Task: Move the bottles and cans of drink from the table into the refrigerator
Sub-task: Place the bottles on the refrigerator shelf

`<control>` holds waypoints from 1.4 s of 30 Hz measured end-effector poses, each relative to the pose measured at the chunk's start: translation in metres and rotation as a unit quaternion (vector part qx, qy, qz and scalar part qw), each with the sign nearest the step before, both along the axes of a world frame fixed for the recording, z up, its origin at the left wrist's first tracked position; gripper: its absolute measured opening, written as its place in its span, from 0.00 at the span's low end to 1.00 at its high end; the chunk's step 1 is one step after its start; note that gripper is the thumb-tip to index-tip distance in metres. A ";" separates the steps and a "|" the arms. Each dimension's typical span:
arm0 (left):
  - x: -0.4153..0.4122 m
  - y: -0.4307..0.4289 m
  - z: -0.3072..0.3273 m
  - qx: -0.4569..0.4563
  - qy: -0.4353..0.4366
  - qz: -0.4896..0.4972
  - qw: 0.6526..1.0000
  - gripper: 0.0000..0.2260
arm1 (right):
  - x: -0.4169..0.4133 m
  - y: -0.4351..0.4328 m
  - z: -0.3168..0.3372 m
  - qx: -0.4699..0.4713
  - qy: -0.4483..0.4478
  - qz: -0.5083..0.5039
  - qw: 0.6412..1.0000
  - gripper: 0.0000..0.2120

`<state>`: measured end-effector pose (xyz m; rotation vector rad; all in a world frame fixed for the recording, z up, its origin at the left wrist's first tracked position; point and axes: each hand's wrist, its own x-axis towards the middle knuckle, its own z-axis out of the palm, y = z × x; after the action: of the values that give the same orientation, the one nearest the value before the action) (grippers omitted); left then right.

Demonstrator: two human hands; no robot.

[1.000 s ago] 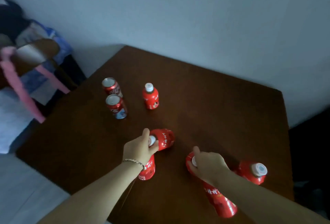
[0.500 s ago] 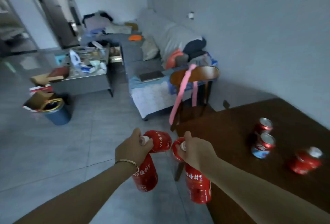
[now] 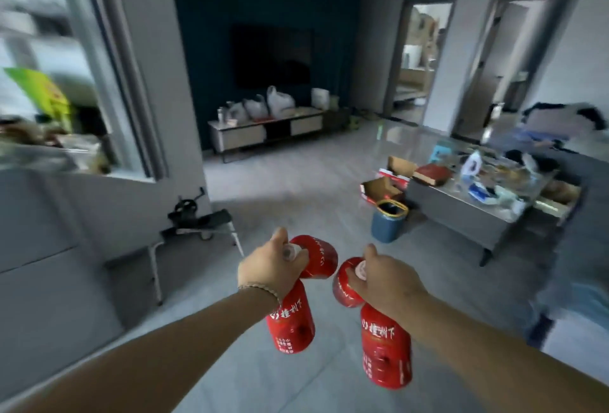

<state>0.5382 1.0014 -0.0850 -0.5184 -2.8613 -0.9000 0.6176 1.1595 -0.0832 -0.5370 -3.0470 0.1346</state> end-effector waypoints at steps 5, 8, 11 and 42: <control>-0.039 -0.094 0.018 0.070 -0.015 0.180 0.981 0.10 | -0.098 -0.069 0.017 0.038 -0.002 0.176 0.984 0.20; -0.051 -0.172 0.030 0.099 0.003 0.296 0.950 0.10 | -0.150 -0.144 0.032 0.004 0.007 0.268 0.964 0.18; -0.060 -0.245 0.038 0.108 0.034 0.372 0.921 0.09 | -0.185 -0.222 0.039 -0.043 0.019 0.321 0.946 0.17; -0.491 -0.801 0.186 0.452 0.228 0.501 0.702 0.10 | -0.692 -0.751 0.164 -0.415 0.230 0.267 0.839 0.20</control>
<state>0.0476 0.2005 0.1008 0.7473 -1.4664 -1.3916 -0.0743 0.4084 0.0808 0.3357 -2.4209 1.4007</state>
